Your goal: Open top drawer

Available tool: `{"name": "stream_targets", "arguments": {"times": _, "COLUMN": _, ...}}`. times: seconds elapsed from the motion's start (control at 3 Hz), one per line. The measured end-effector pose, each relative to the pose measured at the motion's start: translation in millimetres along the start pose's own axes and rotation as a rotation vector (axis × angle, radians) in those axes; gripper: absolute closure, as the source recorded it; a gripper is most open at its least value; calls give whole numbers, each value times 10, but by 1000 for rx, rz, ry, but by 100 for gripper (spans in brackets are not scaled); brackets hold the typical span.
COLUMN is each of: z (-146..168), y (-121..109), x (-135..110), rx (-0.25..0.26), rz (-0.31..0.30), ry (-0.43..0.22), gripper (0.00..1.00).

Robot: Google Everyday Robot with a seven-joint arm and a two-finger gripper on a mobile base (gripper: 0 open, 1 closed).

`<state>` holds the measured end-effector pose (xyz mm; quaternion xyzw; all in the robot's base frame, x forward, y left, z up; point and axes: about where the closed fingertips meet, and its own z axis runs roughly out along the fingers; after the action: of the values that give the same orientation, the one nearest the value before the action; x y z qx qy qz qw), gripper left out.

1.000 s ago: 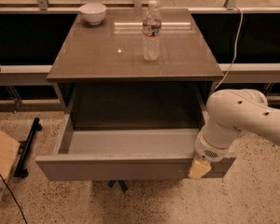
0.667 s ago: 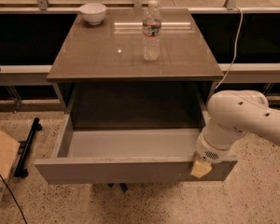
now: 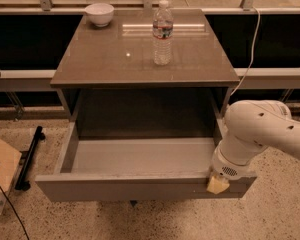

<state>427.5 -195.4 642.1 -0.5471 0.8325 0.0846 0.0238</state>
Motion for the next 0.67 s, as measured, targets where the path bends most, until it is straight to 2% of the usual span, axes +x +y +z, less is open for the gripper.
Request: {"name": "stream_targets", "arguments": {"times": 0.67, "z": -8, "y": 12, "x": 6, "rx": 2, "rz": -1, "ry": 2, "gripper": 55}}
